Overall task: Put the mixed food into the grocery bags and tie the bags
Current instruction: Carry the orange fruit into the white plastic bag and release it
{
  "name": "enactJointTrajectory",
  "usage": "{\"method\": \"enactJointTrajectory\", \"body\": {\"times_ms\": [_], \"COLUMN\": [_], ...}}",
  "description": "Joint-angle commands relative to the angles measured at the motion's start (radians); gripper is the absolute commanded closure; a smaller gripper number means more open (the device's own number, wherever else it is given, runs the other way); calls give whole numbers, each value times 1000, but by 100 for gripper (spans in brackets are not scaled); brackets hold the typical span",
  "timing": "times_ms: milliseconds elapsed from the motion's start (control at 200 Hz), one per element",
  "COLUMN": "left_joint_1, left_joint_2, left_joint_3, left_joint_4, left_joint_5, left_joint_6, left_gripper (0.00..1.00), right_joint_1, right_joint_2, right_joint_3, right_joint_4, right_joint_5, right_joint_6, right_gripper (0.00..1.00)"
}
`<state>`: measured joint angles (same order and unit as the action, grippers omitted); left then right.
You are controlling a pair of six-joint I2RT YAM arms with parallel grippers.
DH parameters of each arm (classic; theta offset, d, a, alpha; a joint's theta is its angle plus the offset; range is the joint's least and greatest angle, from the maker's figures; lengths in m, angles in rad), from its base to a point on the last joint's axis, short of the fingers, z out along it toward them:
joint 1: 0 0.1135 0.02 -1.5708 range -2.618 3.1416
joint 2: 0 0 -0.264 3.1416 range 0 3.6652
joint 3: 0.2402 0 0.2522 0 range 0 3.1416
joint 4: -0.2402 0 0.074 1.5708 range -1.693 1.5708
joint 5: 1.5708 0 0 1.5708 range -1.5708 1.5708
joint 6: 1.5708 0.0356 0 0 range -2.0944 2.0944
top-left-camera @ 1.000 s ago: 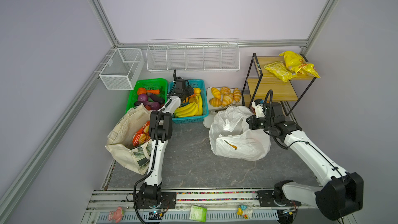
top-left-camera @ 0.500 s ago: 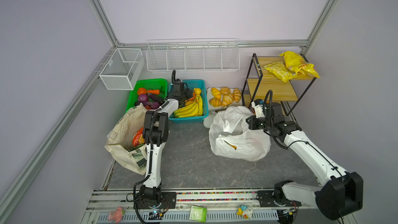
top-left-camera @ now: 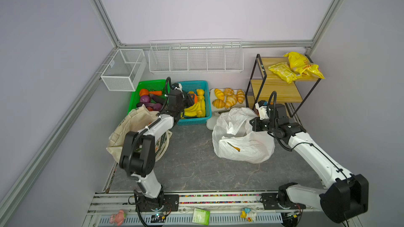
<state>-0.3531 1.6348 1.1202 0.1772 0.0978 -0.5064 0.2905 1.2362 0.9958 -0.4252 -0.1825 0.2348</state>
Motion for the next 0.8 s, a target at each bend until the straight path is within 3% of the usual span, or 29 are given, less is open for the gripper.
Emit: {"method": "enactJointTrajectory", "body": {"times_ms": [0, 190, 400, 635, 795], "left_joint_1": [-116, -357, -520, -566, -571], "left_joint_2": [-167, -417, -541, -290, -97], "left_joint_3": [-141, -335, -440, -334, -234], "left_joint_4": [-5, -168, -81, 84, 145], "left_joint_5": [-48, -123, -90, 11, 13], "left_joint_6": [28, 70, 24, 44, 83], "left_gripper": [61, 61, 63, 61, 51], "right_joint_1": [1, -1, 1, 1, 2], "right_joint_2": [-14, -25, -33, -46, -49], "right_joint_3": [-16, -15, -17, -14, -6], "right_joint_4": [14, 14, 15, 8, -12], "right_joint_5": [6, 8, 0, -3, 2], "right_joint_6": [-14, -11, -6, -5, -12], "right_gripper": [94, 94, 94, 94, 93]}}
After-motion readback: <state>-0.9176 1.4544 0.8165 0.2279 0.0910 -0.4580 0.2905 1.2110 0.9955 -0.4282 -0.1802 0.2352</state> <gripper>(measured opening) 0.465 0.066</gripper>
